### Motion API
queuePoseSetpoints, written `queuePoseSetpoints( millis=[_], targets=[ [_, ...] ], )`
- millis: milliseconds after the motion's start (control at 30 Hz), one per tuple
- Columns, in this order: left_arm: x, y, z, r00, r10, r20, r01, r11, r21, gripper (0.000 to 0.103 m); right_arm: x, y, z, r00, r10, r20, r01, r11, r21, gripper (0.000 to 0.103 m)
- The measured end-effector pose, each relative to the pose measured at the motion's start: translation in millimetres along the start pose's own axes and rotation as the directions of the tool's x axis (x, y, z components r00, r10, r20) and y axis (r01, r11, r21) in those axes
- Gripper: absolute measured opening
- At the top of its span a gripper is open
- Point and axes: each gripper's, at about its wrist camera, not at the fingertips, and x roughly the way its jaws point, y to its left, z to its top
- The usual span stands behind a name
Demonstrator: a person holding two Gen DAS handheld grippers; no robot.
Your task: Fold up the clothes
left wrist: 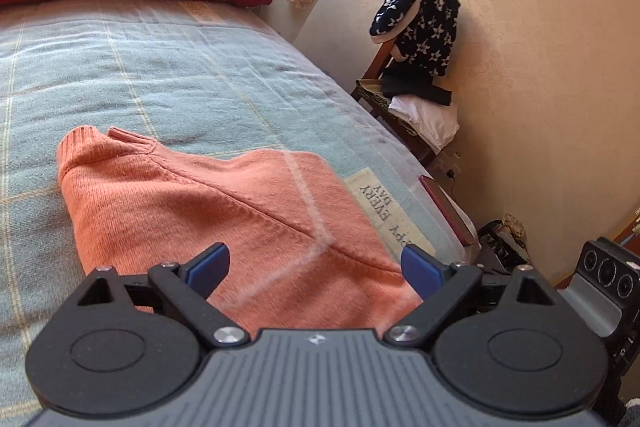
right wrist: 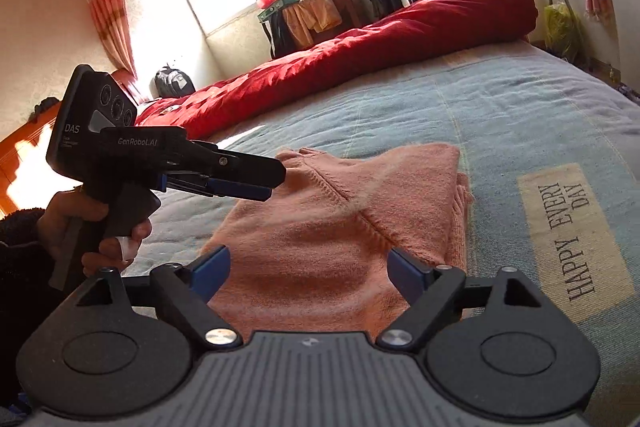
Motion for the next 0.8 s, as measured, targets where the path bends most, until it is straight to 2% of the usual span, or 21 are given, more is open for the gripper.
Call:
queuePoseSetpoints(
  millis=[100, 167, 233, 333, 567, 700, 800],
  targets=[
    [-23, -18, -32, 1.000, -0.019, 0.015, 0.019, 1.000, 0.006, 0.092, -14, 13, -11, 0.999, 0.022, -0.027, -0.023, 0.999, -0.031, 0.096],
    [-30, -23, -56, 1.000, -0.016, 0.010, 0.016, 1.000, -0.009, 0.092, -14, 15, -25, 0.998, 0.001, -0.066, -0.003, 1.000, -0.031, 0.096],
    [-29, -21, -77, 1.000, 0.016, 0.001, -0.016, 0.999, -0.043, 0.093, -9, 8, -42, 0.993, -0.044, -0.113, 0.046, 0.999, 0.010, 0.096],
    [-25, -9, -98, 0.998, 0.057, -0.022, -0.060, 0.991, -0.119, 0.092, -8, 3, -55, 0.991, -0.064, -0.114, 0.071, 0.996, 0.052, 0.095],
    [-59, -29, -110, 0.990, 0.115, 0.081, -0.108, 0.990, -0.091, 0.093, -25, 26, -43, 0.993, -0.105, -0.053, 0.105, 0.994, -0.011, 0.099],
    [-52, -22, -121, 0.995, 0.083, 0.058, -0.073, 0.984, -0.164, 0.093, -10, 19, -52, 0.982, -0.155, -0.109, 0.159, 0.987, 0.032, 0.100],
    [-48, -22, -128, 0.994, 0.098, 0.055, -0.086, 0.979, -0.185, 0.093, -10, 23, -57, 0.979, -0.171, -0.114, 0.177, 0.983, 0.044, 0.101]
  ],
)
